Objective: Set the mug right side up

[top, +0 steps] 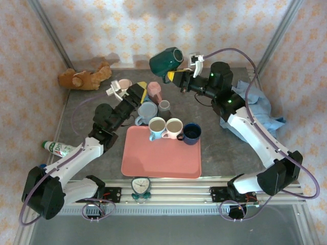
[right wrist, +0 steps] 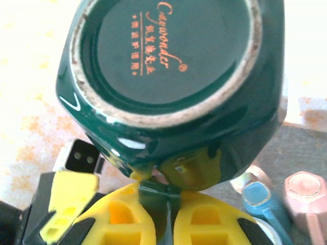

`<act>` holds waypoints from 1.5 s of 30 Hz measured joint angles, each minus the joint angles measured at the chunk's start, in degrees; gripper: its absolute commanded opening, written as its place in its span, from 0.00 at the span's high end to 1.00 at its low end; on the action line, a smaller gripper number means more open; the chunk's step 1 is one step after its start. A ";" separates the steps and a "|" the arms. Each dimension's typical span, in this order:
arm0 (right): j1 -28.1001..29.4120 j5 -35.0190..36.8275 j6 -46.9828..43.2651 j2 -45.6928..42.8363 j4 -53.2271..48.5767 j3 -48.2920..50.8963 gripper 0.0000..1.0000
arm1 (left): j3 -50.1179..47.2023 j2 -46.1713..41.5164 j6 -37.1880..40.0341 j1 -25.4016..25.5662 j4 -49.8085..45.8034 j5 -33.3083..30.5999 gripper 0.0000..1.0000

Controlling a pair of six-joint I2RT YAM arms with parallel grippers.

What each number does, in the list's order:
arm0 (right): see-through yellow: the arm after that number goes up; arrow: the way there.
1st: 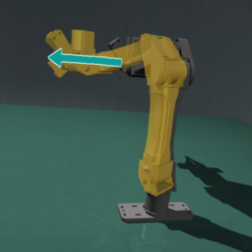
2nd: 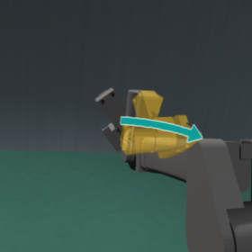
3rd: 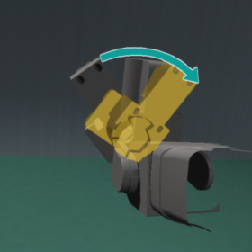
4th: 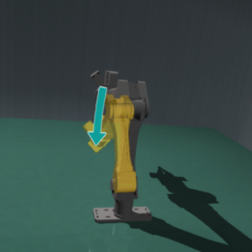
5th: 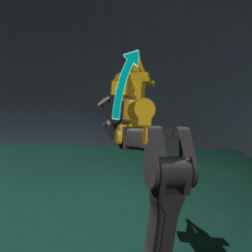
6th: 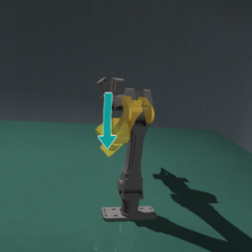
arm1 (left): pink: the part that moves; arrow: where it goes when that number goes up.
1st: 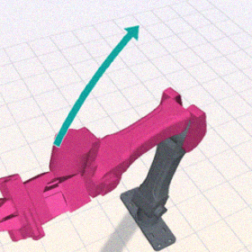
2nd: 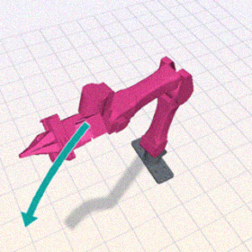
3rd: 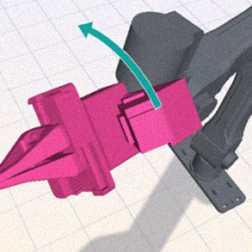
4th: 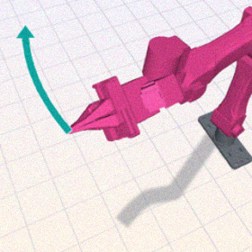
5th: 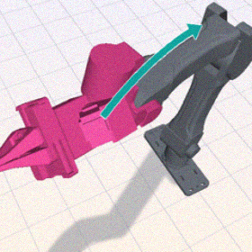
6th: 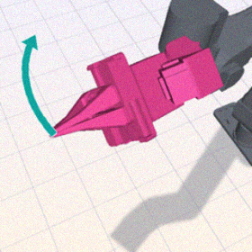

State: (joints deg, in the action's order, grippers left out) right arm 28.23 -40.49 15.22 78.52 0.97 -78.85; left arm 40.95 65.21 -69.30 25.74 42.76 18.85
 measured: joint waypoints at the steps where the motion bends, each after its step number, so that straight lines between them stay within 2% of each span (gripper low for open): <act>1: 0.20 0.17 1.27 0.00 0.98 0.61 1.00 | 0.02 0.52 -0.59 0.83 0.74 -0.17 0.35; 8: 2.16 0.81 8.52 0.00 5.18 2.60 1.00 | 0.17 2.56 -3.58 4.28 4.72 -2.36 0.41; 16: 3.15 2.78 13.03 0.00 9.55 5.20 1.00 | 0.26 6.27 -8.48 4.66 9.49 -4.61 0.47; 28: 3.52 3.21 13.75 0.00 11.87 5.77 1.00 | 2.21 9.79 -13.46 5.42 13.44 -4.76 0.54; 45: 4.87 3.41 15.87 0.04 14.99 7.06 1.00 | 5.60 12.37 -15.50 5.40 15.93 -4.79 0.65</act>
State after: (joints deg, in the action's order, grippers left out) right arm 33.10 -37.08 31.09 78.56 15.97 -71.79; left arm 46.54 77.58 -84.79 31.14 58.70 14.06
